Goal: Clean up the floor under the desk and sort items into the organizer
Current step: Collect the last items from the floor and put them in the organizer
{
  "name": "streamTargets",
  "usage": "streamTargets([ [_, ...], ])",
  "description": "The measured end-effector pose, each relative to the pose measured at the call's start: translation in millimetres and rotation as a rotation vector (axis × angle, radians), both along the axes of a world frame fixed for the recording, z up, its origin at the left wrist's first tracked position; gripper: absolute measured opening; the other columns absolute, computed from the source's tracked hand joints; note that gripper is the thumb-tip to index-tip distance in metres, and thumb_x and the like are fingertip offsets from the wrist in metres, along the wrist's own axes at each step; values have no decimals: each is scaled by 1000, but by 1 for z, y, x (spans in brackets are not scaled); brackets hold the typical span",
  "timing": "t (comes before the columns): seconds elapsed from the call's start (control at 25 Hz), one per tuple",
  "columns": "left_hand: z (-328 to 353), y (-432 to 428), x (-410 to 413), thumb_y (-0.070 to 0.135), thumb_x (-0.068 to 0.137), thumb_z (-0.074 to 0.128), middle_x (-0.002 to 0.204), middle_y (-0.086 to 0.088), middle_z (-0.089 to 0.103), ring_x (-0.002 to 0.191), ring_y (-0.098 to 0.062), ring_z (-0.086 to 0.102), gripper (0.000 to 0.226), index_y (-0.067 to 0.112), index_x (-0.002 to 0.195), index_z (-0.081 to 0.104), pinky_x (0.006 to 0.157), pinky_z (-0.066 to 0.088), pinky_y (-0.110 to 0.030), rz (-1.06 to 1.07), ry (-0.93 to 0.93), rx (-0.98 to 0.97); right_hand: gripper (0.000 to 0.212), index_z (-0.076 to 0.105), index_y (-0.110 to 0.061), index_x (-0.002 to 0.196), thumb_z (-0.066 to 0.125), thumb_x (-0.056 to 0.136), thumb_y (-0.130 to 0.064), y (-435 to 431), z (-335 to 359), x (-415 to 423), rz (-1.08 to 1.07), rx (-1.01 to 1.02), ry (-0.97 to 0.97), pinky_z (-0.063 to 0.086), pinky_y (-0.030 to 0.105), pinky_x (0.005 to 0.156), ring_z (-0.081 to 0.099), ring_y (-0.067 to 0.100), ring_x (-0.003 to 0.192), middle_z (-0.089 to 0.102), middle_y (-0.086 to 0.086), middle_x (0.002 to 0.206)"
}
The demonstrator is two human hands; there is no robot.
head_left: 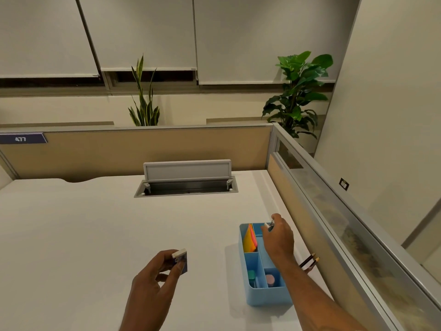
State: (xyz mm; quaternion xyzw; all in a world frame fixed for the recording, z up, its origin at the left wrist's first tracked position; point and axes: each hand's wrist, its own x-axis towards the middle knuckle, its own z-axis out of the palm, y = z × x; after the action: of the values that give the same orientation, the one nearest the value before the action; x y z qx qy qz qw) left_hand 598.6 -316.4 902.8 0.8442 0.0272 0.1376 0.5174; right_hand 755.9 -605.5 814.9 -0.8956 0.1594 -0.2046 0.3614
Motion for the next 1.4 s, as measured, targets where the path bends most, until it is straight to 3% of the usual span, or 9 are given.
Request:
streamTargets([
  [0.16, -6, 0, 3, 7, 88, 70, 90, 24, 73, 91, 3, 68, 24, 30, 97, 72, 72, 51, -10, -9, -2, -11, 38, 59, -13, 121, 69, 89, -31, 8, -3, 5, -27, -171, 70, 43, 40, 92, 66, 23, 95, 71, 6, 107],
  [0.48, -16, 6, 4, 8, 87, 70, 89, 23, 73, 90, 3, 69, 24, 30, 96, 72, 70, 52, -10, -7, 6, -19, 28, 60, -14, 111, 62, 92, -35, 19, -2, 8, -80, -238, 148, 36, 37, 88, 62, 20, 89, 70, 5, 92],
  [0.88, -24, 5, 3, 9, 88, 69, 90, 26, 72, 90, 4, 68, 25, 33, 96, 71, 71, 51, -10, -14, 41, -40, 18, 65, -11, 112, 56, 98, -19, 11, -2, -5, -158, 109, -134, 41, 45, 100, 67, 28, 89, 73, 10, 91],
  [0.96, -22, 0, 4, 9, 89, 69, 90, 25, 72, 90, 5, 68, 25, 33, 96, 71, 72, 52, -13, -30, 37, -51, 15, 67, -10, 108, 57, 97, -15, 13, 9, -17, -194, 230, -210, 51, 46, 95, 69, 28, 89, 74, 10, 93],
  [1.0, -21, -4, 5, 9, 89, 68, 90, 24, 73, 90, 4, 69, 25, 33, 96, 72, 72, 53, -15, -42, 35, -62, 14, 67, -11, 106, 58, 97, -15, 17, 17, -26, -177, 304, -242, 56, 39, 86, 69, 27, 90, 74, 9, 96],
  [1.08, -20, -11, 9, 10, 90, 68, 91, 23, 74, 90, 4, 69, 25, 33, 97, 73, 74, 55, -21, -53, 46, -97, 9, 68, -17, 102, 61, 96, -16, 34, 36, -46, -65, 444, -255, 53, 19, 73, 69, 21, 91, 73, 3, 97],
  [1.16, -20, -17, 14, 12, 91, 67, 93, 22, 75, 91, 1, 70, 26, 36, 99, 74, 77, 57, -29, -62, 76, -123, 6, 69, -23, 94, 66, 92, -19, 54, 54, -67, 168, 581, -183, 53, 21, 73, 69, 15, 87, 74, -3, 91],
  [1.28, -23, -23, 22, 14, 94, 64, 93, 20, 75, 90, -7, 71, 30, 41, 103, 72, 77, 60, -32, -86, 97, -119, 14, 72, -27, 102, 72, 87, -28, 80, 68, -94, 607, 663, 68, 55, 24, 77, 69, 13, 89, 76, -1, 95],
  [1.4, -24, -30, 25, 17, 95, 62, 96, 12, 77, 92, -12, 74, 28, 41, 108, 68, 76, 61, -28, -145, 112, -100, 20, 71, -33, 107, 72, 87, -35, 92, 66, -107, 708, 564, 193, 57, 22, 81, 66, 9, 99, 74, -11, 100],
])
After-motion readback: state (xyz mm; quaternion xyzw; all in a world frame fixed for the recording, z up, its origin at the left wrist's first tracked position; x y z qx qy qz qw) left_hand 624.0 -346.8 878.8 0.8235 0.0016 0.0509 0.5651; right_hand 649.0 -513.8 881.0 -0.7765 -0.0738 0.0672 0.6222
